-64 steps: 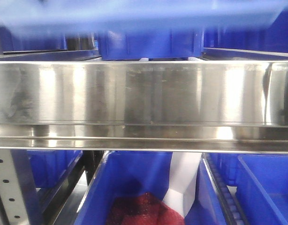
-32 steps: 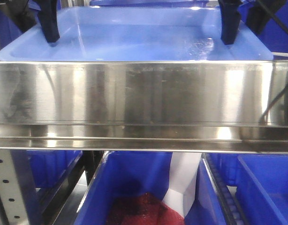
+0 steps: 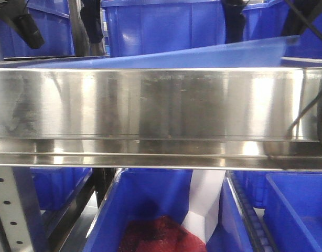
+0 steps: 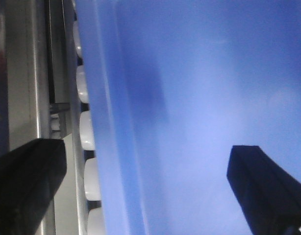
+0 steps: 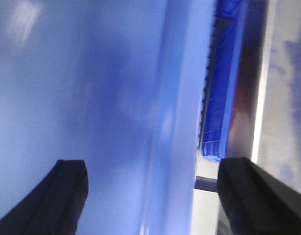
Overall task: Grab blue tray and place on right shelf
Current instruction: 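Push the tray forward and lower it onto the shelf rollers, then open both grippers to release the tray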
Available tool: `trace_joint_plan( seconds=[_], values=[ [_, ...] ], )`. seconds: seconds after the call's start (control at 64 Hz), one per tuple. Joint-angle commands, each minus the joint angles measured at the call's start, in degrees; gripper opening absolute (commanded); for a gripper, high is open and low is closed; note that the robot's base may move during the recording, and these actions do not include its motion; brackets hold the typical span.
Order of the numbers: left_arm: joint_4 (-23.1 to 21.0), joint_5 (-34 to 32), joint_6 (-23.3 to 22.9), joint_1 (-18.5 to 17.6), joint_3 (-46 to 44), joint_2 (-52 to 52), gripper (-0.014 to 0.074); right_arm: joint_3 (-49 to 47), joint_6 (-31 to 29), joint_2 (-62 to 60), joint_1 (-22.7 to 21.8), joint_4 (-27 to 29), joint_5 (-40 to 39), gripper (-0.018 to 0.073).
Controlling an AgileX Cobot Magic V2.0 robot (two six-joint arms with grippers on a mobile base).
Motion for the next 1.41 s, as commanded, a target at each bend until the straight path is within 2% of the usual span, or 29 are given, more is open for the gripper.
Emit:
trace_joint_plan(
  seconds=[0.0,0.094,0.172,0.25,0.328,0.484,0.672,0.844,1.031,1.219,1.391],
  values=[
    [-0.42,-0.56,0.07,-0.37,-1.91,-3.07,0.0576,-2.13,-0.27,-4.26,-0.29,-0.85,-2.24,0.0632],
    [-0.42,-0.13,0.35,-0.52,-1.91,-4.23,0.0576,-2.13,-0.27,-6.11,-0.29,-0.79,-2.17,0.0628],
    [-0.42,-0.78,1.15,-0.74,-1.91,-6.24,0.0566,-1.94,-0.27,-8.38,-0.12,-0.72,-2.26,0.0588],
    [0.08,-1.84,1.25,-1.62,-1.67,-9.75,0.0511,-1.23,-0.27,-11.53,-0.12,-0.68,-2.78,0.0483],
    [0.06,-3.71,1.53,-2.61,-0.26,-14.29,0.0432,0.23,-0.89,-14.91,-0.12,-0.68,-3.36,0.0329],
    [0.18,-7.35,2.84,-5.63,6.54,-25.44,0.0208,6.34,-1.94,-24.32,-0.12,-0.73,-6.08,0.0054],
    [0.27,-16.56,2.84,-8.7,23.06,-42.55,-0.0051,17.69,-6.59,-38.17,-0.12,-0.73,-12.35,0.0056],
    [1.12,-27.29,2.84,-8.73,41.31,-58.38,-0.0048,29.94,-8.6,-50.67,-0.12,-0.73,-18.98,0.0056],
    [1.65,-35.95,2.84,-8.73,58.01,-74.51,-0.0048,46.36,-13.08,-65.71,-0.12,-0.73,-30.32,0.0056],
    [5.44,-41.64,2.84,-8.73,67.29,-84.26,-0.0048,60.64,-13.33,-78.19,-0.12,-0.73,-42.85,0.0056],
    [6.32,-42.5,2.84,-8.73,68.59,-87.1,-0.0048,66.76,-13.33,-82.53,-0.12,-0.73,-49.97,0.0056]
  ],
)
